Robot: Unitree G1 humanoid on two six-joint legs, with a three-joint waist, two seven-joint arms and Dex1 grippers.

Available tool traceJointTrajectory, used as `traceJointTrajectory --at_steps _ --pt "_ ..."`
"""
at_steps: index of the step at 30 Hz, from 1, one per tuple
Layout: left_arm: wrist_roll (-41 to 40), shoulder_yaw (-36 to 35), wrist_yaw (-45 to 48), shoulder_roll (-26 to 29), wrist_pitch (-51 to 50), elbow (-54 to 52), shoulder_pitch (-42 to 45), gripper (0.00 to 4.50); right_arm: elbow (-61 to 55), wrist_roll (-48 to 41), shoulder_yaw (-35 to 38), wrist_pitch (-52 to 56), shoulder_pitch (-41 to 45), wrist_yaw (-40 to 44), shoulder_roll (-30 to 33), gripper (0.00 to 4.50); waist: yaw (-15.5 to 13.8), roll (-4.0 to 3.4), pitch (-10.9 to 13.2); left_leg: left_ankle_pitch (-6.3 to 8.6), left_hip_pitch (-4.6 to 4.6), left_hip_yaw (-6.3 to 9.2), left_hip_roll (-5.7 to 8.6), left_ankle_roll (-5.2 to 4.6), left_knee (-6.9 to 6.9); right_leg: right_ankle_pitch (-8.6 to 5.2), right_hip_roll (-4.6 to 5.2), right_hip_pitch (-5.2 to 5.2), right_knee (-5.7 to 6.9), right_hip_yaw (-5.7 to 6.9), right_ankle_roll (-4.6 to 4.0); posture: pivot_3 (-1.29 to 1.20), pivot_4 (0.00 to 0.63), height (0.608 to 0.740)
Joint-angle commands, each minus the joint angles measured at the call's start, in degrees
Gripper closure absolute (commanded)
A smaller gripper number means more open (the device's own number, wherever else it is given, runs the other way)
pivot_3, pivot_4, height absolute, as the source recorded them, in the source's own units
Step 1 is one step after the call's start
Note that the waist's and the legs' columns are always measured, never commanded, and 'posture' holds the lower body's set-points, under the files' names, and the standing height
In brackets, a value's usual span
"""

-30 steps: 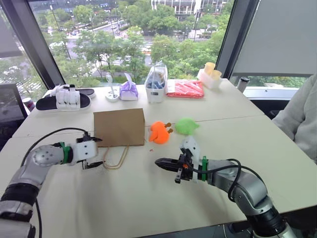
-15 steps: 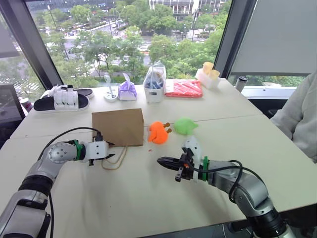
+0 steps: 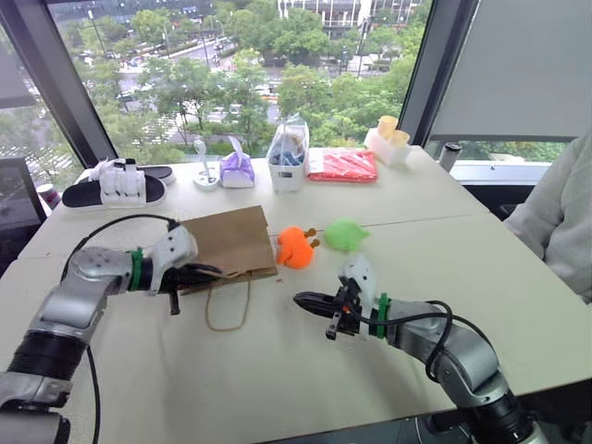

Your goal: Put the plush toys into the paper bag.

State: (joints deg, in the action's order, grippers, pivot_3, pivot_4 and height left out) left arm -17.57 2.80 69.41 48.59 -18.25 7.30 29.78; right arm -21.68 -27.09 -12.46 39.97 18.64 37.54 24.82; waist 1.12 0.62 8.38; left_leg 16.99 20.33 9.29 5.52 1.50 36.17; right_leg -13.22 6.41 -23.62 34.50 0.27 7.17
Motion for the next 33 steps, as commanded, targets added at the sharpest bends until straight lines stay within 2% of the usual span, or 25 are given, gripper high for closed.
traceJointTrajectory --at_steps 1,5,11,15,22,27,33 --pt "-7.9 -2.6 -3.4 -0.5 -16.7 -9.7 0.9 4.37 0.4 3.5 -2.4 -4.5 2.2 -1.0 -2.4 4.5 -0.1 0.0 0.0 0.0 -0.04 0.0 0.0 0.0 0.0 0.0 0.0 0.04 0.0 -0.01 0.0 0.0 0.15 0.74" --pt "-13.2 -2.9 -9.2 -4.1 -30.1 -15.6 3.3 4.37 5.3 9.6 -5.6 -10.0 4.9 -3.8 -6.8 4.5 -0.2 0.01 0.0 -0.05 -0.07 0.01 0.01 0.08 0.02 0.0 -0.03 0.07 0.05 -0.01 0.0 0.0 0.15 0.74" --pt "-22.8 -6.6 -14.4 -6.2 -47.6 -20.0 5.7 4.37 15.5 14.3 -8.5 -17.2 8.6 -2.2 -11.1 4.5 0.0 0.03 0.0 -0.33 -0.07 0.04 0.0 0.58 0.01 0.0 -0.08 -0.08 0.47 -0.08 -0.01 0.0 0.15 0.74" --pt "-27.1 -10.6 -17.0 -7.2 -52.1 -20.0 6.6 4.37 23.1 17.1 -9.2 -21.6 11.1 -1.7 -13.5 4.5 0.1 0.03 0.0 -0.36 -0.1 0.04 -0.01 0.64 -0.04 -0.02 -0.09 -0.19 0.52 -0.1 -0.03 0.0 0.15 0.74" --pt "-33.3 -17.2 -21.9 -8.1 -59.2 -18.3 8.3 4.37 28.9 19.6 -9.6 -25.9 12.5 -0.1 -15.8 4.5 0.1 0.04 0.0 -0.41 -0.05 0.05 -0.01 0.72 -0.03 -0.01 -0.09 -0.26 0.53 -0.13 -0.04 0.0 0.15 0.74" --pt "-38.1 -20.8 -25.6 -10.0 -64.2 -20.3 7.7 4.37 39.1 22.8 -10.4 -31.8 18.1 -2.3 -22.7 4.5 0.5 0.08 0.0 -0.47 -0.04 0.05 -0.01 0.83 -0.04 0.01 -0.1 -0.35 0.57 -0.16 -0.07 0.0 0.15 0.74" --pt "-41.7 -23.9 -30.6 -12.8 -66.7 -20.7 6.5 4.37 48.7 25.4 -9.9 -37.4 21.2 -3.9 -27.3 4.5 1.3 0.19 -0.1 -0.49 -0.03 0.09 -0.03 0.87 -0.08 0.06 -0.13 -0.37 0.6 -0.18 -0.15 0.0 0.15 0.74"
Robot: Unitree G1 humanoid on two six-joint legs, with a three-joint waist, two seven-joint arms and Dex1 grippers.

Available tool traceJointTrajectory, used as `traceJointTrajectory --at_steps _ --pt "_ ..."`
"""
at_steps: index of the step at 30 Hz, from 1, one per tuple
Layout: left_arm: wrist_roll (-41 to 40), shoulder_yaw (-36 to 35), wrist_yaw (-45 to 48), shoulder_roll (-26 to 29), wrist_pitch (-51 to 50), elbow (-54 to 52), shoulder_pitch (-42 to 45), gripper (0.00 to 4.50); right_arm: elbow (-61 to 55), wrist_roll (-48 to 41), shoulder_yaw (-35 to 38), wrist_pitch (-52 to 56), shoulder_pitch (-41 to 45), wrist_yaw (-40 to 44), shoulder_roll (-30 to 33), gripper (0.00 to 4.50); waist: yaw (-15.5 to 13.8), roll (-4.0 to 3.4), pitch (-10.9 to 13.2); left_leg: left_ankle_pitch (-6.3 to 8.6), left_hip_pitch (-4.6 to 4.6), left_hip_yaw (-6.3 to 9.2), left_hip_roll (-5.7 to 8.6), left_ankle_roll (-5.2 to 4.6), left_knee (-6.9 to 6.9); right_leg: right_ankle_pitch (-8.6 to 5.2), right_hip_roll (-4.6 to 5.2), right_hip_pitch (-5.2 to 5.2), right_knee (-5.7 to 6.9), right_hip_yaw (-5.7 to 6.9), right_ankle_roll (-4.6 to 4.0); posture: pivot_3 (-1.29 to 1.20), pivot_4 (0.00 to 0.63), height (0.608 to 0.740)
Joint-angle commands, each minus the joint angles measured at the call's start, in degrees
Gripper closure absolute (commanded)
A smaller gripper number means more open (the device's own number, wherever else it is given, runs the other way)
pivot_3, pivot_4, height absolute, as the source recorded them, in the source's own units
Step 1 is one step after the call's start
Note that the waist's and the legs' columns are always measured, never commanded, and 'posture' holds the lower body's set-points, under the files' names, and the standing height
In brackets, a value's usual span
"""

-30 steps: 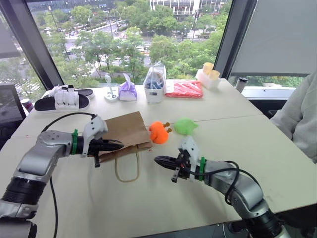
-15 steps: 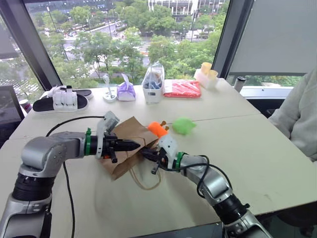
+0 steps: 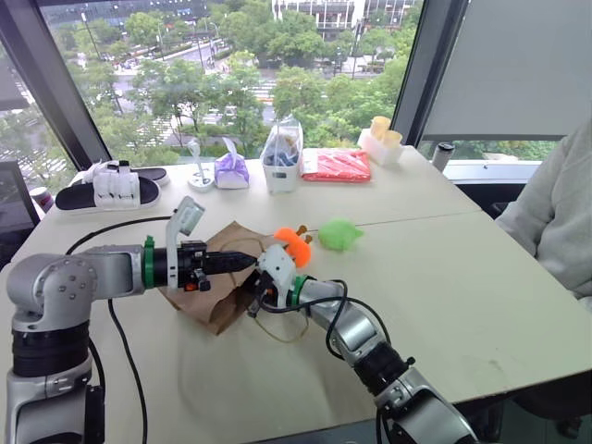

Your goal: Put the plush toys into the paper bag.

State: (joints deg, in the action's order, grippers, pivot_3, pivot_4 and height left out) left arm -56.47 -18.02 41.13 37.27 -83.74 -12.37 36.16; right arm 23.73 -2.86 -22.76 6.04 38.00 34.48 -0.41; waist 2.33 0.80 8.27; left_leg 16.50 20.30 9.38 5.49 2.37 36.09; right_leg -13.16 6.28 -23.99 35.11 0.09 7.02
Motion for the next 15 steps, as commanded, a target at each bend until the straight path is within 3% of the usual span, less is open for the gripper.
traceJointTrajectory --at_steps 1,8,15 --pt "-3.4 -3.6 -3.1 -2.0 -1.5 -1.0 0.2 4.37 4.8 1.5 0.6 -4.3 2.3 -1.0 -2.6 4.5 0.1 0.02 0.0 0.0 0.01 0.0 0.0 0.0 0.01 0.01 0.0 0.0 0.0 0.0 -0.02 0.0 0.15 0.74" --pt "-6.9 -9.1 -7.7 -2.8 -2.8 2.6 3.3 4.37 13.5 3.6 1.6 -9.7 3.7 -1.7 -4.0 4.5 0.3 0.04 0.0 -0.02 0.04 -0.01 -0.05 0.04 -0.01 0.03 -0.07 -0.08 0.0 -0.02 -0.05 0.0 0.15 0.74" --pt "-7.3 -7.8 -7.1 -0.1 -1.3 4.8 7.5 4.37 14.7 4.7 1.9 -11.4 3.1 -1.3 -4.5 4.5 0.3 0.03 0.0 -0.02 0.03 -0.02 -0.06 0.06 -0.01 0.04 -0.1 -0.08 0.01 -0.05 -0.06 0.0 0.15 0.74"
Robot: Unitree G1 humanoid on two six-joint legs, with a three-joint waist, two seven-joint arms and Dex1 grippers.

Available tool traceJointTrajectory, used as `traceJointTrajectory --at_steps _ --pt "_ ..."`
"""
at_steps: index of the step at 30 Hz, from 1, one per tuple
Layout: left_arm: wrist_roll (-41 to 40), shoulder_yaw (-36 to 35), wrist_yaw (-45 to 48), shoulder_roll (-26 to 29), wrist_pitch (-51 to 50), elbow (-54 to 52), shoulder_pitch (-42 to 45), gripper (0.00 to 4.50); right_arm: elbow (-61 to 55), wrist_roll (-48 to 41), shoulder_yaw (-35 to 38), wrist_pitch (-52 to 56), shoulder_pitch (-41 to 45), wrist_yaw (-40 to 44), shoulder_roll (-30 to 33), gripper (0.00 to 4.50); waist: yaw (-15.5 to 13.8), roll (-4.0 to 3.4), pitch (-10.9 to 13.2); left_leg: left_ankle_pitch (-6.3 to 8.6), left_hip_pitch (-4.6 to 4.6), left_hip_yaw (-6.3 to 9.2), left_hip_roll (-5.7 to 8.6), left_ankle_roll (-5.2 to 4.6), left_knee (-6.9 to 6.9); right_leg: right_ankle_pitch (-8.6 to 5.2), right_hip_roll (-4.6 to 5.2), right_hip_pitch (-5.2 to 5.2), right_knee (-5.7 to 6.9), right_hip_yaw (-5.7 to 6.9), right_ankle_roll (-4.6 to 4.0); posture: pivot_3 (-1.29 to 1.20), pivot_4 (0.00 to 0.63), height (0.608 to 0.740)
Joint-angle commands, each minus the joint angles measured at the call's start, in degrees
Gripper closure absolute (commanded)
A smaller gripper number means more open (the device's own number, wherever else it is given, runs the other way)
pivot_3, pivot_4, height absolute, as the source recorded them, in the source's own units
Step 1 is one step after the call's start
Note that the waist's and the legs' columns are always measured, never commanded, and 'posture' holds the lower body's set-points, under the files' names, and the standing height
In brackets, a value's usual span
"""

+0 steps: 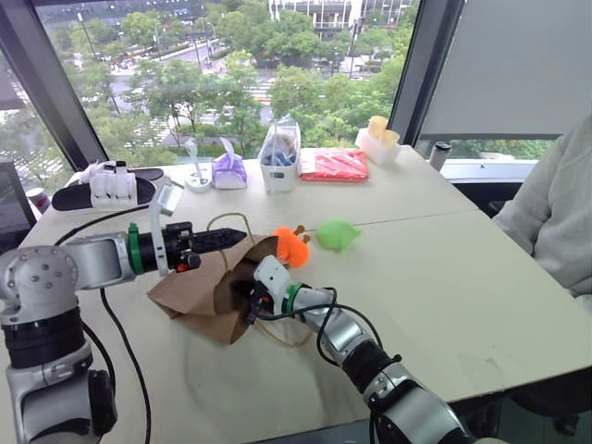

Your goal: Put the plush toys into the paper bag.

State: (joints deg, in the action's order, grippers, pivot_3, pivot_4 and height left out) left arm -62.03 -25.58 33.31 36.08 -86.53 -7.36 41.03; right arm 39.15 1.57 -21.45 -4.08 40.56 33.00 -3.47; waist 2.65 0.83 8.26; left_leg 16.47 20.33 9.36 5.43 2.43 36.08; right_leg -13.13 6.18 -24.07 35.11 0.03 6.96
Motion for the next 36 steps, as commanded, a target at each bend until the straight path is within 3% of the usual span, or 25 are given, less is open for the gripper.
traceJointTrajectory --at_steps 1,13,24,36 --pt "-1.9 0.2 0.9 1.2 1.5 0.0 3.5 4.37 -0.6 0.5 0.4 -1.4 0.4 0.2 -1.5 4.5 0.0 0.0 0.0 0.0 -0.01 0.0 0.0 0.0 0.0 0.0 0.0 0.01 0.0 0.0 0.0 0.0 0.15 0.74" --pt "-5.3 7.2 4.3 1.7 1.3 -3.0 9.0 4.37 0.1 2.6 -0.4 -0.8 -0.7 0.3 -3.0 4.5 0.1 0.01 0.0 0.0 0.01 0.0 -0.04 0.02 0.0 0.01 -0.05 -0.02 0.02 -0.04 -0.01 0.0 0.15 0.74" --pt "7.6 18.7 17.8 13.6 16.7 -3.9 2.3 4.37 -10.3 -2.5 1.4 1.9 -2.6 6.7 -3.4 4.5 1.3 -0.01 0.0 0.03 0.02 -0.03 -0.2 0.15 -0.06 0.05 -0.28 -0.12 0.03 -0.14 -0.08 0.0 0.15 0.74" --pt "15.0 25.0 26.1 11.5 27.5 0.7 7.8 4.37 -5.8 1.2 -2.9 1.2 -4.9 7.7 -4.7 4.5 1.3 -0.01 0.0 0.04 0.03 -0.06 -0.2 0.15 -0.07 0.05 -0.32 -0.17 0.03 -0.2 -0.08 0.0 0.15 0.74"
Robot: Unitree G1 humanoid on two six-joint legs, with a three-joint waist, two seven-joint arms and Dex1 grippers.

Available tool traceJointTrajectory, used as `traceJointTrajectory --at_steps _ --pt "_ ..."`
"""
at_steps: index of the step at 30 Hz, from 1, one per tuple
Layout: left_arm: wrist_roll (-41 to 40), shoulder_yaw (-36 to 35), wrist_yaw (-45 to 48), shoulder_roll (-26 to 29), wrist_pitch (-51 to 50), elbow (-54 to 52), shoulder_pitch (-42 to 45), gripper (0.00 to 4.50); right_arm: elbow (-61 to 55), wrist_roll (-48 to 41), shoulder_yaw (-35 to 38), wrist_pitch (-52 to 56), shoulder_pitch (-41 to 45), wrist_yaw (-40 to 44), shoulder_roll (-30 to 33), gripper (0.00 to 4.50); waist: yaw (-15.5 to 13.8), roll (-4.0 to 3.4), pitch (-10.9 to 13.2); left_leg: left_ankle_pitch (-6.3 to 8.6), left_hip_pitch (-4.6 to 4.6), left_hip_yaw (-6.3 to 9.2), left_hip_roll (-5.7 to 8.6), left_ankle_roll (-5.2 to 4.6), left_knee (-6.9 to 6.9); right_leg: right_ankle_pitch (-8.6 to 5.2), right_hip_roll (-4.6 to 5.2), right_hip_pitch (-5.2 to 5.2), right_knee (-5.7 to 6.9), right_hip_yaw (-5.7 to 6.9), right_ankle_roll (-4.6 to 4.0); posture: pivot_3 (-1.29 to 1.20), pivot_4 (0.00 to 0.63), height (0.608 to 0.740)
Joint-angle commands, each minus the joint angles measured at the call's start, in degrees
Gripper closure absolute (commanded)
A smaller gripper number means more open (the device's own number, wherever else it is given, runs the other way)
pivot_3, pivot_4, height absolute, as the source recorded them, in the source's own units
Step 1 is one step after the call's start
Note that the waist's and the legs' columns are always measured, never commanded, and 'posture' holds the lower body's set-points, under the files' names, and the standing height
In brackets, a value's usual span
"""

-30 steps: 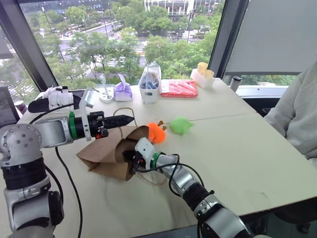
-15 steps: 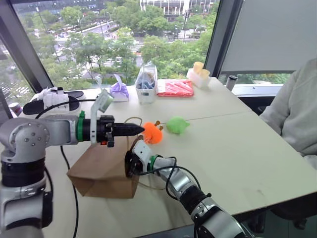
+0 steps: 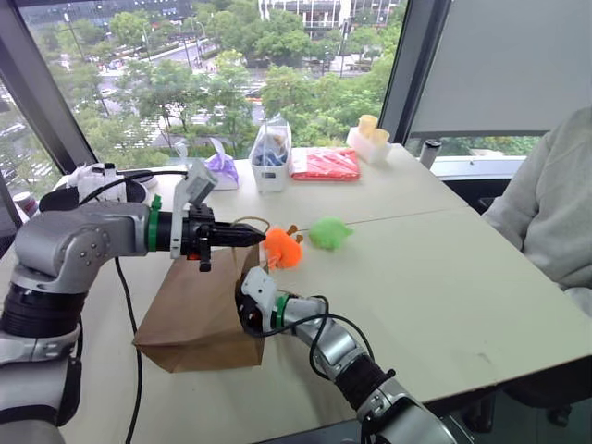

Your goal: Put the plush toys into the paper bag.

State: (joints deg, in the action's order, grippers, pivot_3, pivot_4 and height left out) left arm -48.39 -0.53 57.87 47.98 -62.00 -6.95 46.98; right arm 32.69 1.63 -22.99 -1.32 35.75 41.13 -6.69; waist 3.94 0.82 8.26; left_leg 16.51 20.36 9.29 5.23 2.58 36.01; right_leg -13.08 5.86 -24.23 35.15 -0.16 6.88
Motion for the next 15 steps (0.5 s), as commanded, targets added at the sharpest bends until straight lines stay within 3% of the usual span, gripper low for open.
traceJointTrajectory --at_steps 1,8,15 --pt "1.7 0.2 1.8 -0.8 3.1 0.7 2.5 4.37 1.7 1.7 -1.6 -1.8 0.0 -1.1 -1.7 4.5 0.0 0.0 0.0 0.0 0.0 0.0 0.0 0.0 0.0 0.0 -0.01 -0.01 0.01 -0.01 0.0 0.0 0.15 0.74" --pt "-2.9 -3.3 2.3 -2.2 -1.9 2.1 6.3 4.37 6.2 3.6 -1.1 -2.6 1.7 -5.0 -2.7 4.5 0.0 0.01 0.0 0.0 0.01 -0.03 0.0 0.0 0.02 0.0 -0.01 -0.02 0.03 -0.05 0.0 0.0 0.15 0.74" --pt "-6.3 -6.2 1.2 -1.0 -6.4 0.7 4.6 4.37 7.8 3.6 -0.3 -3.4 2.8 -6.7 -3.0 4.5 0.0 0.02 0.0 0.0 -0.02 -0.02 -0.02 0.0 0.03 0.0 -0.01 -0.02 0.06 -0.06 0.0 0.0 0.15 0.74"
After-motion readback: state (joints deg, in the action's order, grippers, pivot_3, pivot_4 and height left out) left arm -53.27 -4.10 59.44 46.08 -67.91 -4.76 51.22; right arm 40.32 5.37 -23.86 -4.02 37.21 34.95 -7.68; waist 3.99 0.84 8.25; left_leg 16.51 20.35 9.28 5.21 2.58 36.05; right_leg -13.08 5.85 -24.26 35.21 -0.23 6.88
